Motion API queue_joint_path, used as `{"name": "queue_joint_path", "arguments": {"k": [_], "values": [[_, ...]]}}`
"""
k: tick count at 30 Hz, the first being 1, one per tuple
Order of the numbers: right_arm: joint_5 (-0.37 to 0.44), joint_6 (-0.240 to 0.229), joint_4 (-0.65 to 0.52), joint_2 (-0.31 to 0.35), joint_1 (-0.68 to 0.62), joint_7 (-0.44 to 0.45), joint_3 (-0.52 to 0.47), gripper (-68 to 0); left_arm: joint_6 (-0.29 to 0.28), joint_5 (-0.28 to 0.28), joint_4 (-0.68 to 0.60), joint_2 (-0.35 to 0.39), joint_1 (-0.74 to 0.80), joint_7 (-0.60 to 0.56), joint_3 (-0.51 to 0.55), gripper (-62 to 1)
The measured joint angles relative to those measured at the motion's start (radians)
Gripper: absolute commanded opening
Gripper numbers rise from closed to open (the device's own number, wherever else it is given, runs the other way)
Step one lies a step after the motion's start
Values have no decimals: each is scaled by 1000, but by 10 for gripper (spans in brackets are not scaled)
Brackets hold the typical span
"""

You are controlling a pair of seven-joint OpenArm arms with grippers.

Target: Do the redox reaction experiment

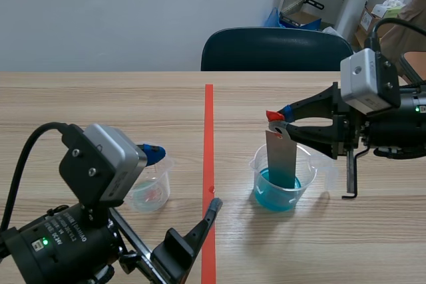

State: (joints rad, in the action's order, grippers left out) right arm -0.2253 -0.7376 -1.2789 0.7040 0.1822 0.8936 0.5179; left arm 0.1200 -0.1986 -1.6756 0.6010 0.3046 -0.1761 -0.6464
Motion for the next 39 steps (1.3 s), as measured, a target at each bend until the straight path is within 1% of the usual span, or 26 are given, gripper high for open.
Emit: {"name": "queue_joint_path", "arguments": {"k": [9, 13, 15, 19, 27, 33, 37, 39], "values": [[0, 0, 0, 0, 0, 1, 0, -669, 0, 0, 0, 0, 0, 0, 0, -22], [-13, 0, 0, 1, 0, 33, 0, -669, 0, 0, 0, 0, 0, 0, 0, -22], [-12, 0, 0, 9, 0, 79, 0, -669, 0, 0, 0, 0, 0, 0, 0, -22], [-15, 0, -9, 46, 0, 118, 0, -669, 0, 0, 0, 0, 0, 0, 0, -22], [-10, 0, -81, 145, 0, 251, 0, -668, 0, 0, 0, 0, 0, 0, 0, -22], [35, 0, -141, 220, 0, 323, 0, -668, 0, 0, 0, 0, 0, 0, 0, -22], [40, 0, -177, 250, 0, 344, -10, -668, 0, 0, 0, 0, 0, 0, 0, -22], [63, 0, -186, 253, 0, 347, -29, -668, 0, 0, 0, 0, 0, 0, 0, -22]]}}
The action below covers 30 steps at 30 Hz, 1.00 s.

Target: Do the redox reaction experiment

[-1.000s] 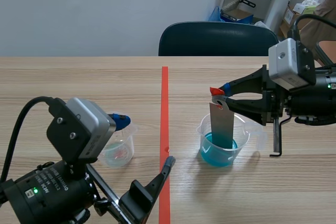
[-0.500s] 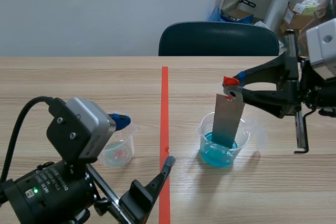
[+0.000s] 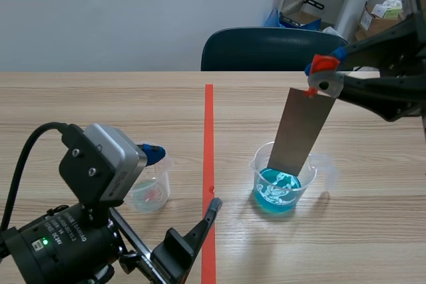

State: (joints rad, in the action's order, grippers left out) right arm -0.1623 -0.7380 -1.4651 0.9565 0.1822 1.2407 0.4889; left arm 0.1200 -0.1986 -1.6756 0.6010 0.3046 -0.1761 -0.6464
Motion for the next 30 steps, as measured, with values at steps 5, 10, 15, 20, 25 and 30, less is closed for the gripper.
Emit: {"name": "queue_joint_path", "arguments": {"k": [5, 10, 15, 20, 25, 30], "values": [[21, 0, -21, 5, 0, 8, -41, -668, 0, 0, 0, 0, 0, 0, 0, -22], [21, 0, -52, 5, 0, 8, -49, -668, 0, 0, 0, 0, 0, 0, 0, -22], [21, 0, -74, 5, 0, 8, -49, -668, 0, 0, 0, 0, 0, 0, 0, -22], [21, 0, -98, 23, 0, 7, -49, -667, 0, 0, 0, 0, 0, 0, 0, -22], [54, 0, -125, 53, 0, -8, -49, -667, 0, 0, 0, 0, 0, 0, 0, -22], [70, 0, -135, 67, 0, -11, -49, -667, 0, 0, 0, 0, 0, 0, 0, -22]]}}
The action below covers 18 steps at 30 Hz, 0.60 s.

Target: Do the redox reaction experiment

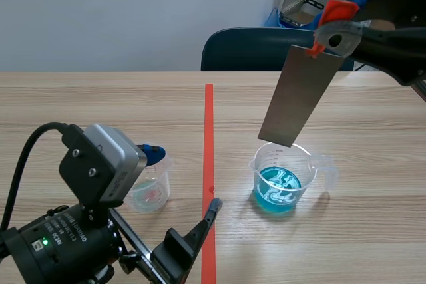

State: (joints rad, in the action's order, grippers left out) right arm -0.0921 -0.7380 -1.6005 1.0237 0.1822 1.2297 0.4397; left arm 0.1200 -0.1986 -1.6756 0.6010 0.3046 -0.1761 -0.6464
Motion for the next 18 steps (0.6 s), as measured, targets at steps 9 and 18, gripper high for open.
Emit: {"name": "queue_joint_path", "arguments": {"k": [9, 18], "values": [[18, 0, -1, 4, 0, -27, 0, -667, 0, 0, 0, 0, 0, 0, 0, -22], [18, 0, -1, 4, 0, -27, 0, -667, 0, 0, 0, 0, 0, 0, 0, -22]]}}
